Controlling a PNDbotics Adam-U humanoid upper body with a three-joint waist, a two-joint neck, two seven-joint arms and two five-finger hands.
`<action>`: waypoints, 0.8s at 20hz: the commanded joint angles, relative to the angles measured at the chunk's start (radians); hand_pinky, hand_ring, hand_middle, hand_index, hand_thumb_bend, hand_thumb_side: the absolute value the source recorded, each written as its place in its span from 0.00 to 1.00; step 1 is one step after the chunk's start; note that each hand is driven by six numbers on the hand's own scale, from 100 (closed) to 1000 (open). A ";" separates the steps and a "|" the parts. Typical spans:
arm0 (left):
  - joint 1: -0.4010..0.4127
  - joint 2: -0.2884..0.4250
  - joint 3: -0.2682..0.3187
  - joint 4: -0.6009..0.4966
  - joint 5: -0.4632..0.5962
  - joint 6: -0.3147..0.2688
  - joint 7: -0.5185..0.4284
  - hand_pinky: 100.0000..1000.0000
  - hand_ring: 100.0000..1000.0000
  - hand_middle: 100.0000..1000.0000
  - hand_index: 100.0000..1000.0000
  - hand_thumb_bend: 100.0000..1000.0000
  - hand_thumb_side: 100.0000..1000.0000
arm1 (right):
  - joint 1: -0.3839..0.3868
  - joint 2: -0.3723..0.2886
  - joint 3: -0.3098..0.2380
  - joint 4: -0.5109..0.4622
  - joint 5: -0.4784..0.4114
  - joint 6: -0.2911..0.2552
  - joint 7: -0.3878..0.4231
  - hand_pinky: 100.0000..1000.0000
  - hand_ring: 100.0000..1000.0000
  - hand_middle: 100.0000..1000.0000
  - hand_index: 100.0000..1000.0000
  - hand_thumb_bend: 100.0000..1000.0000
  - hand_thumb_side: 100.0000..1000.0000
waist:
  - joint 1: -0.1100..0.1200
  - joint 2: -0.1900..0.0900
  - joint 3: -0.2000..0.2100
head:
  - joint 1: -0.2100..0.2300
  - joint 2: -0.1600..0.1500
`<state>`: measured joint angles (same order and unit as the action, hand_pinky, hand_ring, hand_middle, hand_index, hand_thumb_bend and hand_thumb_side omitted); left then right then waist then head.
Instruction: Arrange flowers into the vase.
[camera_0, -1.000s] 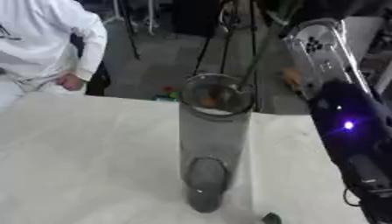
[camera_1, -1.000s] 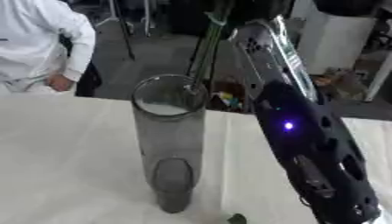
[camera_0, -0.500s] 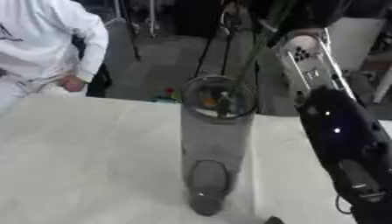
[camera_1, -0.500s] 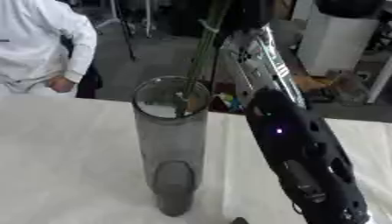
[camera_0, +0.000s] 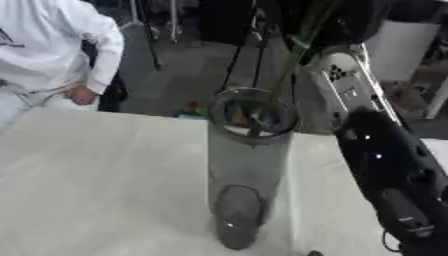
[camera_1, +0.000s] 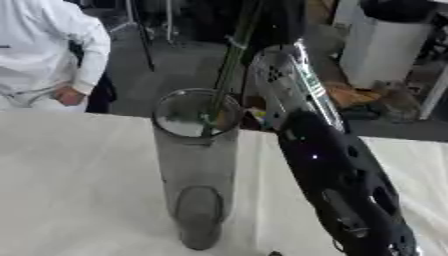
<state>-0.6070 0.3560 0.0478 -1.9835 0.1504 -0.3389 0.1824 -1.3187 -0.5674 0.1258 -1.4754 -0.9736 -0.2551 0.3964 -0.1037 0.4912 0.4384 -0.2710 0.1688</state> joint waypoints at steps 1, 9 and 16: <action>-0.011 0.011 0.012 -0.016 0.001 -0.003 0.003 0.77 0.93 0.88 0.96 0.00 1.00 | -0.013 -0.023 0.000 -0.004 0.013 0.002 0.006 0.00 0.00 0.00 0.00 0.15 0.32 | 0.009 -0.020 0.002 | -0.003 -0.019; -0.012 0.009 0.014 -0.016 0.000 -0.004 0.005 0.77 0.93 0.88 0.96 0.00 1.00 | -0.006 -0.019 0.002 0.011 0.011 0.008 0.006 0.00 0.00 0.00 0.00 0.15 0.32 | 0.013 -0.006 0.006 | -0.006 -0.027; -0.015 0.004 0.013 -0.016 0.001 -0.003 0.007 0.77 0.93 0.88 0.96 0.00 1.00 | -0.005 -0.008 0.003 0.034 0.008 0.008 -0.079 0.00 0.00 0.00 0.00 0.15 0.33 | 0.010 -0.001 0.004 | -0.002 -0.024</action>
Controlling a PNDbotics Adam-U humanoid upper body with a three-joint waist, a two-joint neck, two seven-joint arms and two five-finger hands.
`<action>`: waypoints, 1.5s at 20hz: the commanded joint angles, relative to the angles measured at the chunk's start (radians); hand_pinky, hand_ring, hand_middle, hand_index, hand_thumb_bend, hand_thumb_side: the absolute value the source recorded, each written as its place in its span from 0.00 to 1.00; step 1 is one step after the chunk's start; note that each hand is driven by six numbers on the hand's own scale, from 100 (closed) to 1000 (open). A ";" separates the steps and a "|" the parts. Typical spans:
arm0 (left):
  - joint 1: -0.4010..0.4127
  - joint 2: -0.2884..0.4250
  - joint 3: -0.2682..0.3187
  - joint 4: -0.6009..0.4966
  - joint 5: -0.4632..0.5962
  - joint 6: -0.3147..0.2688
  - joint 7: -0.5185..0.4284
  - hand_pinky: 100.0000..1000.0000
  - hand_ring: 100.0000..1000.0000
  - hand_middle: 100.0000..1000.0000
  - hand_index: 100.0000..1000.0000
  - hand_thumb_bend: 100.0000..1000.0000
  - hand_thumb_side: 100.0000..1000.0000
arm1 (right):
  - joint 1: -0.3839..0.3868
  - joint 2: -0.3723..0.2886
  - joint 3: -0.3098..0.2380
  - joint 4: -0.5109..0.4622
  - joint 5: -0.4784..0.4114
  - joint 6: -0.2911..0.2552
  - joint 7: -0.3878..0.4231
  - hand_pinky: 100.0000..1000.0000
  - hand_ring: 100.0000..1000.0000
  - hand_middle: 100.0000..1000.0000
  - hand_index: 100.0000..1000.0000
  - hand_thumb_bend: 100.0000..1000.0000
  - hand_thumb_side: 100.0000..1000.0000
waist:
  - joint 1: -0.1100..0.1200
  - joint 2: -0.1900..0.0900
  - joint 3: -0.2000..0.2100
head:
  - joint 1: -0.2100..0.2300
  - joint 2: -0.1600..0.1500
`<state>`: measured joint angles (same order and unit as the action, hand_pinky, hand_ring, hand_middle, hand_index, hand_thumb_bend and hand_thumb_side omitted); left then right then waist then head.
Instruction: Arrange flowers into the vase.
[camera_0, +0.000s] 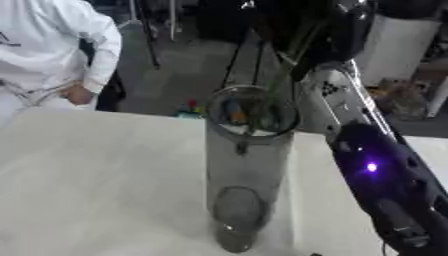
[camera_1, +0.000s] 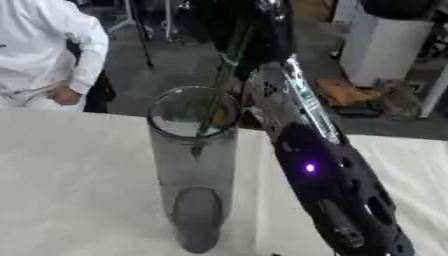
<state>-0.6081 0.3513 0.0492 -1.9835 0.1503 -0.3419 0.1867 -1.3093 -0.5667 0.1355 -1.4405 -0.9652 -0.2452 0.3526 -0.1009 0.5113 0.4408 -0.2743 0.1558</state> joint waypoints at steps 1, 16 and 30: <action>-0.015 0.008 0.012 -0.016 0.001 0.000 0.003 0.77 0.93 0.88 0.96 0.00 1.00 | -0.014 -0.008 -0.007 0.002 0.000 -0.005 -0.055 0.00 0.00 0.00 0.00 0.15 0.33 | 0.006 -0.021 0.002 | 0.002 -0.012; -0.019 0.010 0.014 -0.016 0.004 -0.002 0.005 0.77 0.93 0.88 0.96 0.00 1.00 | 0.002 -0.013 0.006 0.034 0.138 0.050 -0.272 0.00 0.00 0.00 0.00 0.17 0.35 | 0.000 -0.026 -0.006 | 0.007 -0.007; -0.017 0.013 0.015 -0.016 0.006 -0.002 0.004 0.77 0.93 0.87 0.96 0.00 1.00 | 0.012 -0.021 0.025 0.012 0.249 0.117 -0.314 0.00 0.00 0.00 0.00 0.20 0.38 | -0.002 -0.035 -0.014 | 0.010 -0.003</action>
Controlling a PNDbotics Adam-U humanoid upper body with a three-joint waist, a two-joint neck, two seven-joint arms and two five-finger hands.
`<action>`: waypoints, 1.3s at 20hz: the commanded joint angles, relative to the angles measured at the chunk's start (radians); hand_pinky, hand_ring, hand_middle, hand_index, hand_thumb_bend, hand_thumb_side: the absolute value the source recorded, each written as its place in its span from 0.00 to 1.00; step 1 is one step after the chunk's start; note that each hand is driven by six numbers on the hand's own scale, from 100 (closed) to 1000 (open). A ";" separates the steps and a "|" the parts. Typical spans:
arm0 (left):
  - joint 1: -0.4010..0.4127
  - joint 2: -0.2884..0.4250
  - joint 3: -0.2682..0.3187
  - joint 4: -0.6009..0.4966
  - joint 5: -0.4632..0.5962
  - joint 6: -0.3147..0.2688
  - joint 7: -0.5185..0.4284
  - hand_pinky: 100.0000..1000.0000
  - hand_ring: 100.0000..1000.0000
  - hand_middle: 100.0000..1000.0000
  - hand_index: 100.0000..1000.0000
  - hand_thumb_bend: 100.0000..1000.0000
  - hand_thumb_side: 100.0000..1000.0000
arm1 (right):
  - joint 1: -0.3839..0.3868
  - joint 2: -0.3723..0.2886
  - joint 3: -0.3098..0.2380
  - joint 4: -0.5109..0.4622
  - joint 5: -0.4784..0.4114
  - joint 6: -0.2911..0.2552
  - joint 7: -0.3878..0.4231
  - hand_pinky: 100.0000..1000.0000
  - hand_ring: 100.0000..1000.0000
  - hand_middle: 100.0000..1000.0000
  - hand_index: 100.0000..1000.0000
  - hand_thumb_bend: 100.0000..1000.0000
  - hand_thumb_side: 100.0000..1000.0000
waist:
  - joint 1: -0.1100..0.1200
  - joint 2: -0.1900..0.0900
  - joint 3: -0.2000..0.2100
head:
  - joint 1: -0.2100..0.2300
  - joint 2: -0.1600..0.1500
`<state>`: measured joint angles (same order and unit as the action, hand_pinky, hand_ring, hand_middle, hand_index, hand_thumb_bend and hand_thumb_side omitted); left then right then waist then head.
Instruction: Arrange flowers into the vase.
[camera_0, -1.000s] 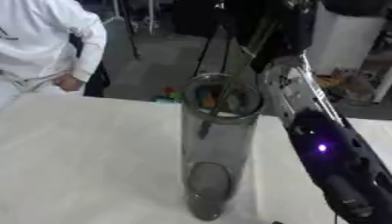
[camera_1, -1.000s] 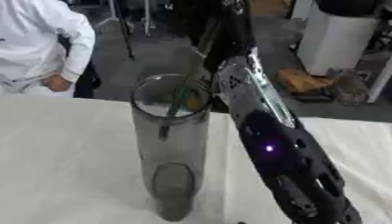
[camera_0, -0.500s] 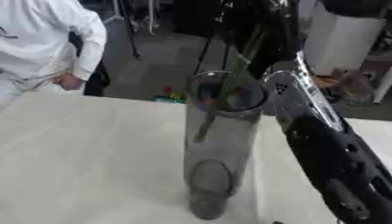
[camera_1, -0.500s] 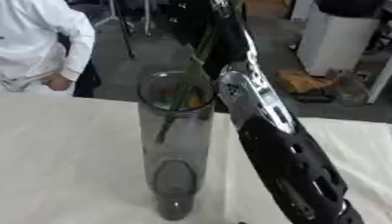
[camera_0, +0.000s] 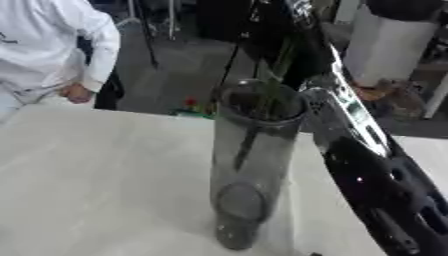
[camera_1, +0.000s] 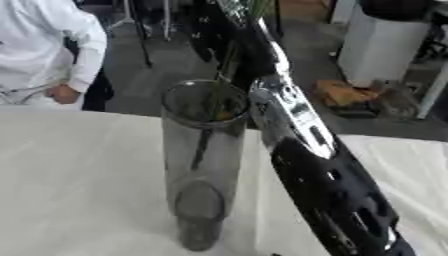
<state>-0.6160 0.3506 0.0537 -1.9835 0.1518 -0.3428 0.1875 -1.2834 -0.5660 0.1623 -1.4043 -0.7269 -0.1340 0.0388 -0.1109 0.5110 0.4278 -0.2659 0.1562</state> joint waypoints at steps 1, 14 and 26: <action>-0.007 0.015 0.011 -0.016 0.005 -0.001 0.003 0.77 0.93 0.87 0.96 0.00 1.00 | -0.013 -0.028 0.006 -0.025 0.018 0.013 0.004 0.00 0.00 0.00 0.00 0.20 0.38 | 0.008 -0.038 -0.005 | 0.002 -0.002; -0.008 0.015 0.012 -0.016 0.009 0.000 0.003 0.78 0.93 0.87 0.96 0.00 1.00 | -0.012 -0.026 0.016 -0.058 0.031 0.066 -0.029 0.00 0.00 0.00 0.00 0.21 0.55 | 0.006 -0.053 -0.017 | 0.001 -0.004; -0.014 0.010 0.012 -0.016 0.014 -0.002 0.002 0.77 0.92 0.87 0.96 0.00 1.00 | 0.000 -0.029 0.017 -0.056 -0.007 -0.022 0.024 0.04 0.17 0.00 0.00 0.27 0.66 | 0.003 -0.053 -0.017 | -0.001 -0.018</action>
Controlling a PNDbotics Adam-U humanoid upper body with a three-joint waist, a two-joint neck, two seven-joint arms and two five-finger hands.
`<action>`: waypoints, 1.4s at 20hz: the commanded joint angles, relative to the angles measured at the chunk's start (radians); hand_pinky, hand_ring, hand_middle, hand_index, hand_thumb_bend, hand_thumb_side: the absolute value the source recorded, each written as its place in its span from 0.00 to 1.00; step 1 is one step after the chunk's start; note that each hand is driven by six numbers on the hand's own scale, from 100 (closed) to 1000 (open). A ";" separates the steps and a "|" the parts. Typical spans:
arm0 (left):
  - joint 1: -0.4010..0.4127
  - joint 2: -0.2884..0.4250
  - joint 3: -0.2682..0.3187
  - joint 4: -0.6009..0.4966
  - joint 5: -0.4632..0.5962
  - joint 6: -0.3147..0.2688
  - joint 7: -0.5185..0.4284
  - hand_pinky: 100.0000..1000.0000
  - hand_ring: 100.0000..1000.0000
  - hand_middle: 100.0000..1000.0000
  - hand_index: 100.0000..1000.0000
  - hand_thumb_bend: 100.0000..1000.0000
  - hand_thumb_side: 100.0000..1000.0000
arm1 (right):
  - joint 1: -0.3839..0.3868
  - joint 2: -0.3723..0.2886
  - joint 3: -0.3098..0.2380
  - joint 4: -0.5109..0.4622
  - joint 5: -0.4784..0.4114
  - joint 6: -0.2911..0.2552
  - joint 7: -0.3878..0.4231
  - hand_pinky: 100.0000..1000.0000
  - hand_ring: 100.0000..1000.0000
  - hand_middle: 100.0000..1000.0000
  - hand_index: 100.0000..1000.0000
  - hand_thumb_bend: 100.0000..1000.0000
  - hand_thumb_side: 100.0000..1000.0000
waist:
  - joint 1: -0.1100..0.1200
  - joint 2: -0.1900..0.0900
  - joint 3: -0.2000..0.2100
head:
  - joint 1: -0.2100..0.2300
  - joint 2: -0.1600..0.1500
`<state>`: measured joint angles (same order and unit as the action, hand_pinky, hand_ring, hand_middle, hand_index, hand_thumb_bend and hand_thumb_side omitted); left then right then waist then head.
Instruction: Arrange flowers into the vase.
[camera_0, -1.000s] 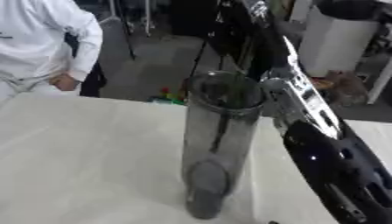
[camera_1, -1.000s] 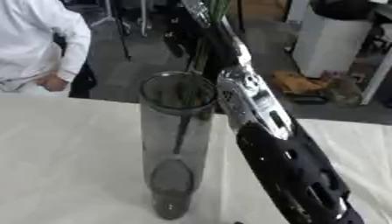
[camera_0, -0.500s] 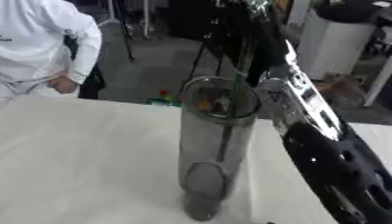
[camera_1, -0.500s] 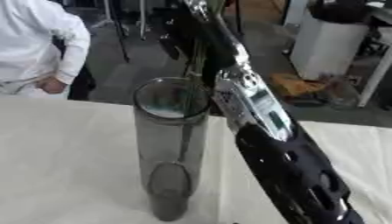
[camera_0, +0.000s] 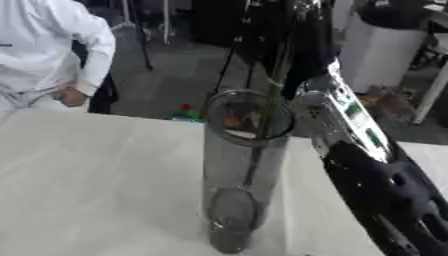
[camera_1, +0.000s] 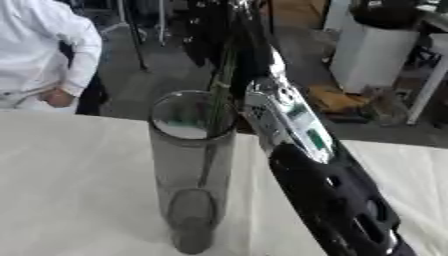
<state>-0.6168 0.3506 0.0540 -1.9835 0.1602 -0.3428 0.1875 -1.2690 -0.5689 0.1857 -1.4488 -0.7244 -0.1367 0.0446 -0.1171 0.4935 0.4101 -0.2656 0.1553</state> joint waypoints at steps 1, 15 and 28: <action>-0.014 0.010 0.011 -0.016 0.006 -0.003 0.002 0.77 0.92 0.87 0.96 0.00 1.00 | -0.013 -0.028 -0.006 -0.010 -0.008 -0.025 0.030 0.08 0.21 0.01 0.00 0.28 0.67 | 0.009 -0.035 0.001 | -0.001 -0.017; -0.007 0.012 0.015 -0.016 0.008 -0.002 0.005 0.77 0.92 0.86 0.96 0.00 1.00 | 0.002 -0.053 -0.005 0.027 0.116 -0.006 0.120 0.24 0.33 0.19 0.11 0.31 0.74 | 0.012 -0.044 -0.011 | 0.002 -0.015; -0.005 0.015 0.016 -0.016 0.012 -0.002 0.005 0.77 0.92 0.86 0.96 0.00 1.00 | 0.019 -0.074 0.000 0.037 0.242 0.075 0.112 0.28 0.39 0.25 0.21 0.32 0.78 | 0.010 -0.055 -0.024 | -0.001 -0.012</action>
<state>-0.6161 0.3506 0.0599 -1.9835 0.1681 -0.3446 0.1896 -1.2319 -0.6120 0.1920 -1.4068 -0.4987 -0.0694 0.1587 -0.1163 0.4736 0.3868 -0.2655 0.1520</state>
